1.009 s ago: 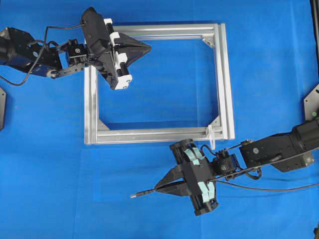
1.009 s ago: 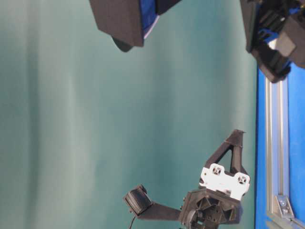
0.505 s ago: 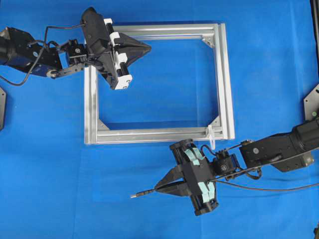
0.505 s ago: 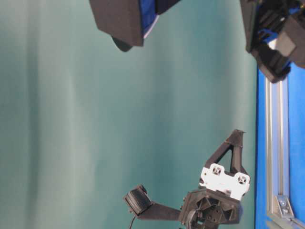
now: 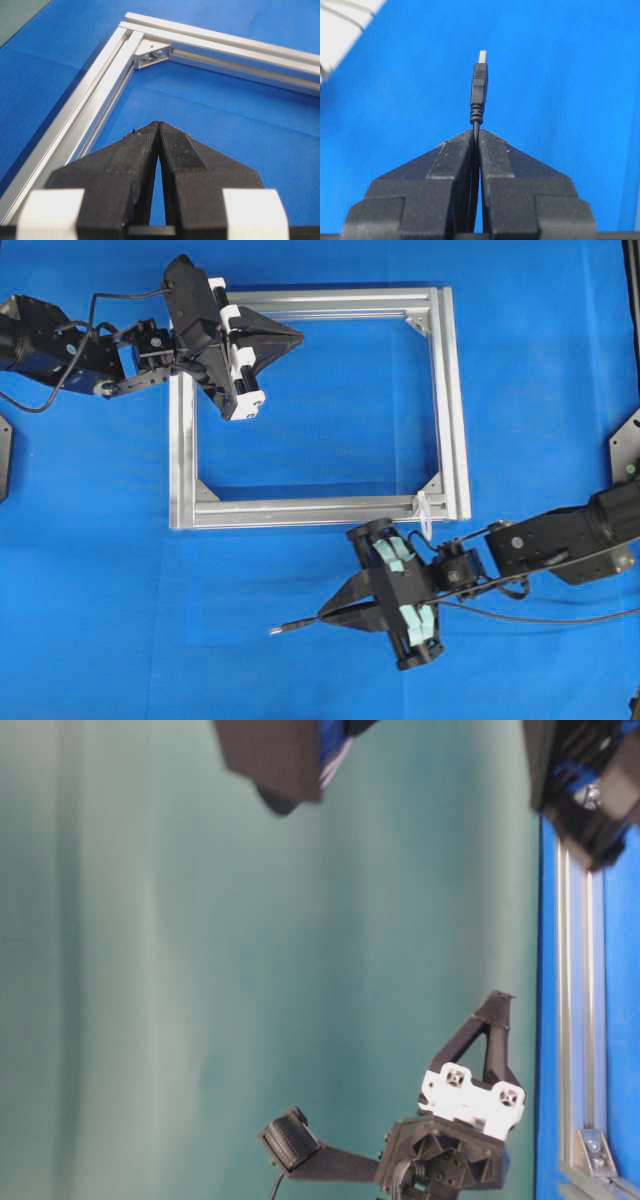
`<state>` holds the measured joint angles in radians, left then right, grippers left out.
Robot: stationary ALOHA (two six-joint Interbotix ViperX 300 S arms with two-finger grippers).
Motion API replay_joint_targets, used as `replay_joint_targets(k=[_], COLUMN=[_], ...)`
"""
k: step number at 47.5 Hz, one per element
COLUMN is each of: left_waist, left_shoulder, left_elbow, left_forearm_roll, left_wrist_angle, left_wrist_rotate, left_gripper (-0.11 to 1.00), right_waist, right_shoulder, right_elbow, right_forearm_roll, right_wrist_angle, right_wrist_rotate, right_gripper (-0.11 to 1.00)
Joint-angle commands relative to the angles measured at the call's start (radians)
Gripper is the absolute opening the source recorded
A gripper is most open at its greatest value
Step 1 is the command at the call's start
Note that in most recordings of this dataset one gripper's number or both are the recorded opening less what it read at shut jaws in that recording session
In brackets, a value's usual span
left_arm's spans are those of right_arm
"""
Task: Insert the wire through the string loop located on the right side.
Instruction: 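Carry the cable with the right gripper toward the white zip-tie loop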
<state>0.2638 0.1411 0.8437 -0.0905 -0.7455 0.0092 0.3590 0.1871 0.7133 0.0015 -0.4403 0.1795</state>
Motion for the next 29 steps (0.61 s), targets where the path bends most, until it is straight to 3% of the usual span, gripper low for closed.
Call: replay_joint_targets(k=[1, 14, 29], left_waist=[-0.003, -0.003, -0.003], left_shoulder=[-0.028, -0.028, -0.028], left_elbow=[-0.009, -0.011, -0.014], left_forearm_roll=[0.003, 0.003, 0.003], left_wrist_angle=[-0.005, -0.005, -0.012], left_wrist_rotate=[-0.002, -0.003, -0.002], left_gripper=[0.0, 0.0, 0.0], right_waist=[0.009, 0.029, 0.031], right_shoulder=[-0.061, -0.196, -0.38], right_elbow=[0.023, 0.204, 0.439], right_forearm_roll=[0.008, 0.058, 0.067], right_wrist_angle=[-0.009, -0.021, -0.08], right_wrist_rotate=[0.002, 0.003, 0.002], right_gripper=[-0.03, -0.03, -0.03])
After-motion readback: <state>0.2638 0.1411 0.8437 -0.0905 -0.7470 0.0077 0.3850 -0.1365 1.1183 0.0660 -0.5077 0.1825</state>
